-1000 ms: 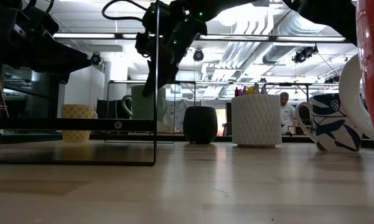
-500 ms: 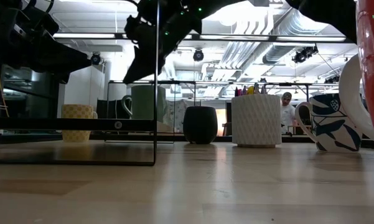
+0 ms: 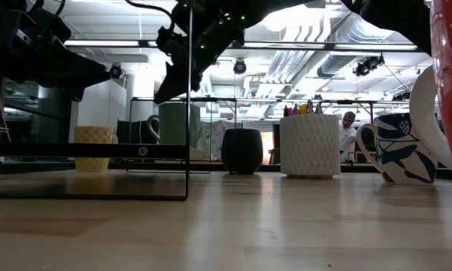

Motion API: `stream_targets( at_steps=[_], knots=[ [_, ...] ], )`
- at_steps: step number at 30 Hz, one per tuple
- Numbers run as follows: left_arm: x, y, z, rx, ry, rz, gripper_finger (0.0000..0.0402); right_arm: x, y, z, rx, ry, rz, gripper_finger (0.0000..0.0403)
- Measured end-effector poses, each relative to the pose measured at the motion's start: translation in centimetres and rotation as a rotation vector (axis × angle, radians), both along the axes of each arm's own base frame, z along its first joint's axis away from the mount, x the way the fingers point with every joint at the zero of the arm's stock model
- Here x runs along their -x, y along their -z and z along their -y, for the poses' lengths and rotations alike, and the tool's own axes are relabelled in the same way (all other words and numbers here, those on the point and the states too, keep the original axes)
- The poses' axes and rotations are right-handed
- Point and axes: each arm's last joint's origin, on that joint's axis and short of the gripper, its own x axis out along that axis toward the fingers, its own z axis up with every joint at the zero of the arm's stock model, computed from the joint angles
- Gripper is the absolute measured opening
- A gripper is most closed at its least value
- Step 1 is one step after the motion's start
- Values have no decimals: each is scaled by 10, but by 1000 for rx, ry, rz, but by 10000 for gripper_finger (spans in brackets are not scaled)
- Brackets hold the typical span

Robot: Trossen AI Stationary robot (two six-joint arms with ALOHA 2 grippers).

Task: Place coffee mugs
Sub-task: Put the green mug on the shelf

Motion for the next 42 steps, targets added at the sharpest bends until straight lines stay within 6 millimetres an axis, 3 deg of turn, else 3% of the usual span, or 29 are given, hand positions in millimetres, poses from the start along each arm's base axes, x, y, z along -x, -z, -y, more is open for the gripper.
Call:
stream_targets(
  at_steps=[42],
  knots=[
    [0,0,0,17,-1,2,97,14,2,38,44,84,-61,0]
  ],
)
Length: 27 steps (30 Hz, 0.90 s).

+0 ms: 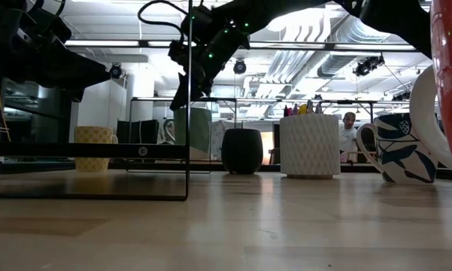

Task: Place coffee mugs
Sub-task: Put the green mug on the shelf, then put the yellow mug on the shelf

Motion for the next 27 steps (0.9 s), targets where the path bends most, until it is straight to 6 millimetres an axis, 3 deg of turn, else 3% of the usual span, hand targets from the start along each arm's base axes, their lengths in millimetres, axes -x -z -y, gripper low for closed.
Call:
stream_targets(
  at_steps=[13,19,22,27],
  knots=[
    [0,0,0,-1,0,0,97,-11,-4,-12,-12,-84,98,0],
    [0,0,0,-2,0,0,97,-13,-38,-38,-53,-185,158,0],
    [0,0,0,-1,0,-1,97,-5,-60,-56,-75,-226,100,0],
    [0,0,0,-12,-6,-4,97,31,-66,-77,-103,-281,-139,0]
  ],
)
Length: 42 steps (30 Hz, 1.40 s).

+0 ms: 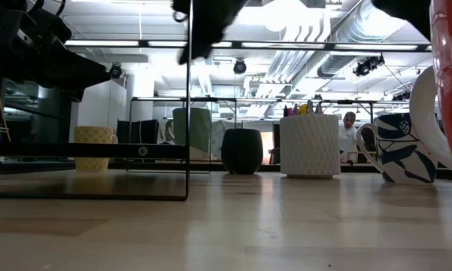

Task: Place coffee mugs
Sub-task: Put the yellow mug on the shelf

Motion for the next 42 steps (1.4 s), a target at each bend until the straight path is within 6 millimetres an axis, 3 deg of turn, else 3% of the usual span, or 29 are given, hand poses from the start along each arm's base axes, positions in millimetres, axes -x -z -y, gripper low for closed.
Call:
stream_targets(
  at_steps=[8,12,18,27,32,35,39,42],
  knots=[
    [0,0,-1,-1,-32,-2,97,41,16,-30,-162,-41,-460,0],
    [0,0,-1,-2,-33,-3,97,56,24,-45,-161,-73,-512,0],
    [0,0,-1,-2,-36,-4,97,98,39,-56,-187,14,-567,0],
    [0,0,-1,-3,-51,-2,97,173,9,-58,-152,104,-171,0],
    [0,0,-2,17,-67,2,97,225,6,-58,-96,149,94,0],
    [1,-2,-6,-24,-223,9,97,249,13,-59,-125,182,262,0],
    [8,-14,-15,-77,-567,-13,97,272,22,-60,-184,221,417,0],
    [13,-31,-17,-61,-639,-9,97,283,31,-60,-200,233,451,0]
  ],
)
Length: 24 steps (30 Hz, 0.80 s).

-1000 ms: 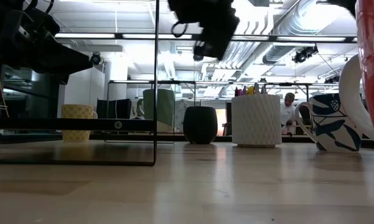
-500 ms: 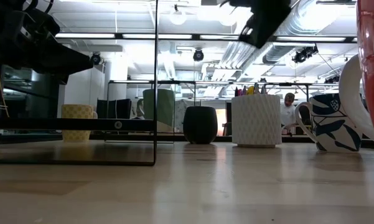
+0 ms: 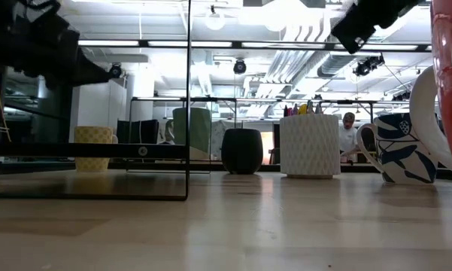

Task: Place coffee mugs
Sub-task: Put the yellow mug on the shelf

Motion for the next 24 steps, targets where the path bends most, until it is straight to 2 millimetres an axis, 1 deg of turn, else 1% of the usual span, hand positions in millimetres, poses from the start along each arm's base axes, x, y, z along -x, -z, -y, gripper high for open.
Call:
stream_targets(
  at_steps=[3,6,8,10,13,17,24],
  knots=[
    [8,-23,-2,35,-29,17,97,5,6,1,12,33,8,0],
    [20,-42,-6,76,-90,-50,97,5,10,2,45,52,-8,0],
    [26,-50,-9,126,-134,-106,97,4,11,2,71,58,-7,0],
    [28,-54,-10,175,-161,-166,97,3,11,2,88,49,-9,0],
    [23,-59,-14,206,-191,-202,97,1,12,2,109,38,-5,0],
    [8,-61,-22,213,-178,-306,97,1,12,2,107,38,-7,0],
    [-12,-67,-48,232,-324,-461,97,1,12,2,88,44,-10,0]
  ],
)
